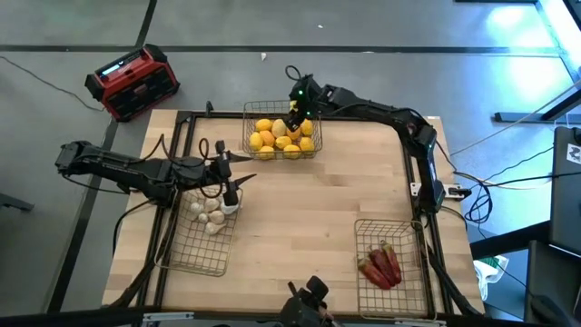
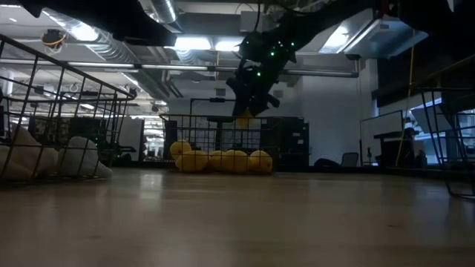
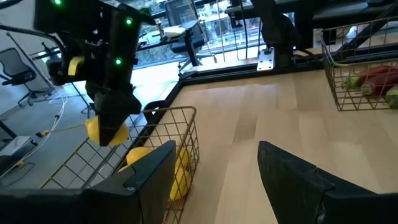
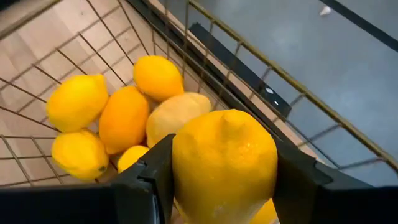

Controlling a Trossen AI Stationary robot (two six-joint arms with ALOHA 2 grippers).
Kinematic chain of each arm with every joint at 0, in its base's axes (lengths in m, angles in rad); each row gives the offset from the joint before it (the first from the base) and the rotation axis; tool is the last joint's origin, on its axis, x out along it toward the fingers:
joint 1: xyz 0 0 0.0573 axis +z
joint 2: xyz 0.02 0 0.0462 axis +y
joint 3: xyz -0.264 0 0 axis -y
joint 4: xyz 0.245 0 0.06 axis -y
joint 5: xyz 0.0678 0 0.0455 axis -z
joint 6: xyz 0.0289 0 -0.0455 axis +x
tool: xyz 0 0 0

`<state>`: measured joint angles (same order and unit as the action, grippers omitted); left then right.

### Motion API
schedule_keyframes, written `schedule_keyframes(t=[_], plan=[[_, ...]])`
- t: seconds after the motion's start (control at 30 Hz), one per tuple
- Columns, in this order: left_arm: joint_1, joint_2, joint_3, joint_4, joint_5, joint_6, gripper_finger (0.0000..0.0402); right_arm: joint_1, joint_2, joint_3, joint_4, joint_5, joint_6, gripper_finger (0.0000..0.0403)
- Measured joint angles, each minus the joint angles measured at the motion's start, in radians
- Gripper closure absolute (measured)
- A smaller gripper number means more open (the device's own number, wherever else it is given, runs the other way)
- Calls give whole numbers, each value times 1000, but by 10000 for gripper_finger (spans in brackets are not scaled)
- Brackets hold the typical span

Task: Sort produce into baskets
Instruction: Put the lemon into the top wire basket, then return to Home Position

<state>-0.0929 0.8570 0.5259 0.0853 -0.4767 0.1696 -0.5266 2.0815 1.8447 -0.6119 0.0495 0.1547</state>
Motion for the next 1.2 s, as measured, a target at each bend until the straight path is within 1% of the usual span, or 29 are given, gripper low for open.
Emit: schedule_keyframes(t=[0.23,0.47,0.63,0.8,1.0,1.2], plan=[[0,0,0,0,0,-11,178,1,0,-59,76,11,-2,213],[0,0,0,0,0,-13,178,2,0,-61,93,12,-30,213],[0,0,0,0,0,-13,178,3,0,-61,99,37,-33,213],[0,0,0,0,0,-13,178,2,13,-61,108,20,-40,206],[1,0,0,-1,1,-13,178,3,37,-61,131,19,-43,181],[2,0,0,-6,1,-9,178,3,37,-61,152,10,-31,126]])
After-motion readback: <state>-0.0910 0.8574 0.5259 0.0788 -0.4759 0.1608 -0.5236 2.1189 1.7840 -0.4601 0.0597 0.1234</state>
